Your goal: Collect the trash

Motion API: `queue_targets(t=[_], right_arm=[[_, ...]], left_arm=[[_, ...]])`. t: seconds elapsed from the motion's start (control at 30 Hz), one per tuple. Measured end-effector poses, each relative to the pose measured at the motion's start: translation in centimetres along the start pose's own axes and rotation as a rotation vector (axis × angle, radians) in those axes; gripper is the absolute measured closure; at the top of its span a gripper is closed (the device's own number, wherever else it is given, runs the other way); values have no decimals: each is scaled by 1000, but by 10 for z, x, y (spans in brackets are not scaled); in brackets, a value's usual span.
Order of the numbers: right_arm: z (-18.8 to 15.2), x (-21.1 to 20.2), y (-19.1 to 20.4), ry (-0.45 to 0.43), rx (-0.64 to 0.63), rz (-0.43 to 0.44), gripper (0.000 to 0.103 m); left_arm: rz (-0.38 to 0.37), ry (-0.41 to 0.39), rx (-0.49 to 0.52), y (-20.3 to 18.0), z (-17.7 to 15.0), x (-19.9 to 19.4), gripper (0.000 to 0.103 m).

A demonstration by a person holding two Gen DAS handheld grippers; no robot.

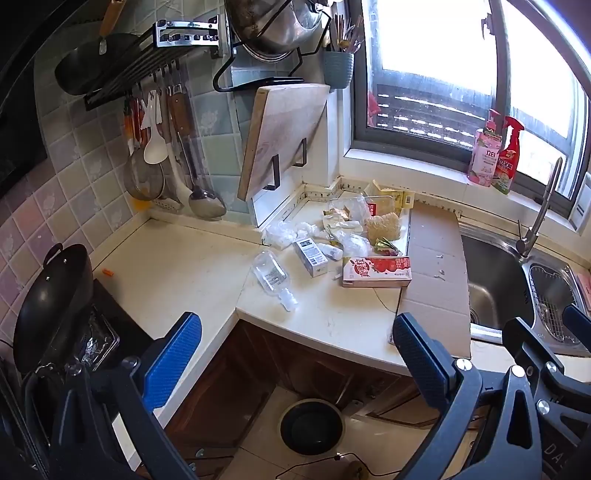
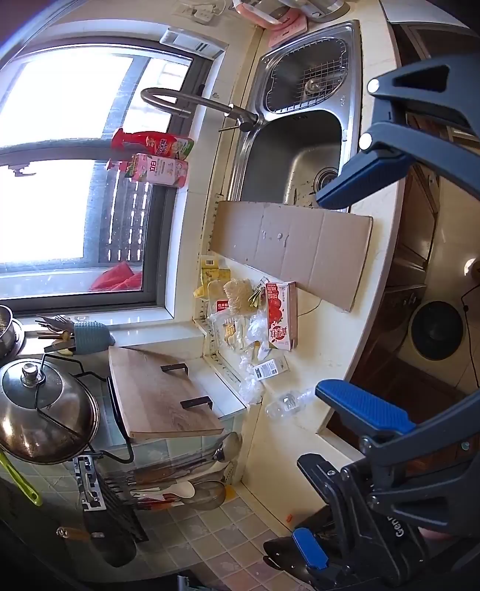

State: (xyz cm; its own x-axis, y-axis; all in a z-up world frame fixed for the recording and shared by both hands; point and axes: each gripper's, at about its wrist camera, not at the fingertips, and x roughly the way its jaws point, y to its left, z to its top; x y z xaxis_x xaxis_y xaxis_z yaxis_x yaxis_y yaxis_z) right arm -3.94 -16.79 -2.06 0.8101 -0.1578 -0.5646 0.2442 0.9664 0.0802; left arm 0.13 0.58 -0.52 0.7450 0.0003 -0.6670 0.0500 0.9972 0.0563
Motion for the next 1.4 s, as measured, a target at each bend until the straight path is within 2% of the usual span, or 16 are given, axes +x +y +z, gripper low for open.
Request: queue_targets(t=[0.3,0.43,1.0,1.07,1.4], right_arm=[[-1,-5,-10,-2,-2,-1,9],[-1,-7,1,-9,-4,-4,9],[-4,-7,3,-7,-5,-7,9],[-6,-19,-2,-9,-1,-7,9],[-12,-29,-4,-11,16,-9,9]], left_arm=[[-1,-5,0,2,0,-1,1],[-4,-12,-3,8,1,-8,1],[-6,-24,2,2,-4,-23,1],[-7,-24,2,2,-5,-24,1],[-11,-28,6,2,-6,-29,1]])
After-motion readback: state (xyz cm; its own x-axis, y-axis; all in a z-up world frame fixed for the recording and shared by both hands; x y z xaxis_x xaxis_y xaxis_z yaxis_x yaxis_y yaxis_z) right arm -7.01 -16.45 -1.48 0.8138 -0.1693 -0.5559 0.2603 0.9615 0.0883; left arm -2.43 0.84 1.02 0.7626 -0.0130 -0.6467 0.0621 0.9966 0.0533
